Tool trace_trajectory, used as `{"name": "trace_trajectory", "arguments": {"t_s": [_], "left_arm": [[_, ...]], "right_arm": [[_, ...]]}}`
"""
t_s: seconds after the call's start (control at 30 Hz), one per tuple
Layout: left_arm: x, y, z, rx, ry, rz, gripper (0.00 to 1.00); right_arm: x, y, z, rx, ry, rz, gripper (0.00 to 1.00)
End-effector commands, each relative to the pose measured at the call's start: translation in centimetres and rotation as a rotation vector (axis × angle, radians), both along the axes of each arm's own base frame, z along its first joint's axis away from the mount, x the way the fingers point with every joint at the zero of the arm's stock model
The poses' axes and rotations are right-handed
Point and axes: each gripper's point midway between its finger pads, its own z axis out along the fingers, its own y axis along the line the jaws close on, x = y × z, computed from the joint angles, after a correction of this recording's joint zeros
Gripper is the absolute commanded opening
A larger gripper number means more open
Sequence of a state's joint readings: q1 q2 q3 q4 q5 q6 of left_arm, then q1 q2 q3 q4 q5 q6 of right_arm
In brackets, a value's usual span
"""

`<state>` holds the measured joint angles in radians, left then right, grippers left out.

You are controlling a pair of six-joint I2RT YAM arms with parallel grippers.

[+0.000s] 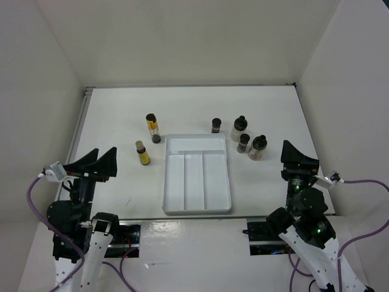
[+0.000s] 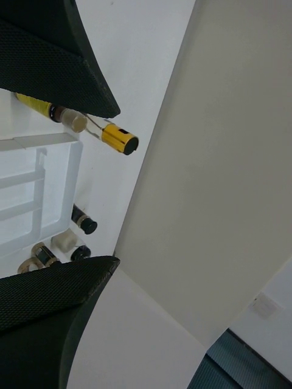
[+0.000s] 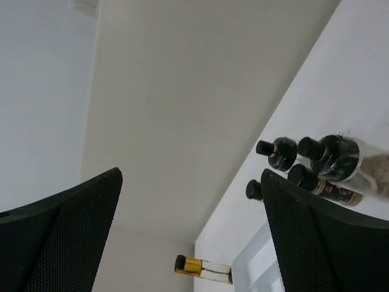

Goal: Organize the condiment bottles

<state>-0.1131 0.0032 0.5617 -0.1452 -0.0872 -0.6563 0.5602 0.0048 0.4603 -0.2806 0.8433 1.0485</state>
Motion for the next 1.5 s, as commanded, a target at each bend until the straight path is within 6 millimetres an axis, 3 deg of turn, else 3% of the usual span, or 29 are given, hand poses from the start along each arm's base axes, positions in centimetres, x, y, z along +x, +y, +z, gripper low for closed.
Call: {"name": "trace_trajectory", "arguments": {"t_s": [0.0, 0.1, 0.13, 0.17, 0.2, 0.23, 0.27, 0.3, 0.33, 0.4, 0.47, 0.5, 0.57, 0.6, 0.77, 0.8, 0.83, 0.87, 0.93, 1.0, 1.03, 1.1, 1.13, 1.3, 1.47], "left_arm": [[-2.7, -1.1, 2.6, -0.014, -0.144, -0.078, 1.00], [1.8, -1.6, 0.3, 0.045, 0.080, -0.074, 1.00], [3.4, -1.7, -1.5, 0.067, 0.165, -0.072, 1.00], [3.7, -1.7, 0.2, 0.088, 0.175, -0.066, 1.00], [4.6, -1.7, -0.3, 0.114, 0.240, -0.064, 1.00], [6.6, -1.8, -1.4, 0.162, 0.324, -0.060, 1.00], [6.9, -1.8, -0.1, 0.183, 0.327, -0.057, 1.00], [7.6, -1.5, -0.1, 0.199, 0.349, -0.042, 1.00], [8.8, -1.4, -0.9, 0.233, 0.398, -0.031, 1.00], [9.9, -1.1, -1.6, 0.266, 0.449, -0.009, 1.00], [11.4, -1.2, -2.1, 0.297, 0.503, -0.013, 1.00], [12.3, -1.4, -3.1, 0.317, 0.547, -0.028, 1.00], [13.1, -2.0, -2.8, 0.337, 0.551, -0.059, 1.00], [13.6, -2.4, -3.7, 0.354, 0.585, -0.086, 1.00], [14.6, -2.6, -3.2, 0.411, 0.608, -0.109, 1.00], [14.5, -2.3, -3.6, 0.423, 0.623, -0.095, 1.00], [14.4, -2.0, -3.3, 0.424, 0.627, -0.076, 1.00], [14.4, -1.9, -3.3, 0.438, 0.626, -0.076, 1.00], [14.1, -1.6, -3.5, 0.454, 0.647, -0.067, 1.00], [13.9, -1.5, -3.4, 0.464, 0.649, -0.068, 1.00], [13.9, -1.5, -3.8, 0.474, 0.657, -0.069, 1.00], [13.7, -1.5, -4.1, 0.475, 0.661, -0.070, 1.00], [13.5, -1.4, -3.9, 0.474, 0.652, -0.069, 1.00], [13.7, -1.2, -4.6, 0.506, 0.660, -0.061, 1.00], [13.9, -2.5, -5.6, 0.519, 0.658, -0.142, 1.00]], "right_arm": [[-0.5, -0.6, 0.4, 0.230, -0.096, -0.005, 0.99], [0.3, 0.4, 0.3, 0.317, -0.150, 0.034, 0.99], [0.4, 0.9, 0.9, 0.337, -0.189, 0.064, 0.99], [0.6, 1.7, 0.6, 0.140, -0.176, 0.080, 0.99], [-0.2, 2.3, 3.6, 0.078, -0.295, 0.123, 0.99], [-0.7, 3.8, 4.6, 0.000, -0.343, 0.193, 0.99], [-0.7, 3.9, 4.8, -0.024, -0.352, 0.193, 0.99], [-0.5, 3.8, 4.6, -0.042, -0.324, 0.183, 0.99], [-0.9, 2.8, 5.6, -0.055, -0.321, 0.142, 0.99], [0.0, 2.4, 4.4, -0.163, -0.199, 0.099, 0.99], [-0.2, 1.5, 5.6, -0.229, -0.165, 0.050, 0.99], [0.6, 1.9, 5.5, -0.269, -0.126, 0.051, 0.99], [0.8, 2.0, 6.8, -0.341, -0.118, 0.048, 0.99], [1.5, 2.6, 7.6, -0.375, -0.104, 0.058, 0.99], [4.3, 5.5, 9.4, -0.636, -0.007, 0.133, 0.99], [4.4, 5.4, 11.1, -0.689, -0.001, 0.120, 0.99], [6.1, 6.6, 9.6, -0.756, 0.078, 0.160, 0.99], [6.4, 6.9, 10.4, -0.787, 0.084, 0.166, 0.99], [8.1, 7.7, 8.5, -0.877, 0.178, 0.198, 0.99], [9.1, 8.5, 8.1, -0.953, 0.208, 0.253, 0.99], [10.5, 9.0, 5.8, -1.005, 0.301, 0.294, 0.99], [11.9, 8.7, 5.0, -1.017, 0.353, 0.324, 0.99], [13.1, 8.6, 3.4, -1.039, 0.415, 0.340, 0.99], [15.6, 5.3, 3.7, -0.986, 0.463, 0.308, 0.99], [16.7, 4.4, 3.7, -0.895, 0.394, 0.368, 0.99]]}}
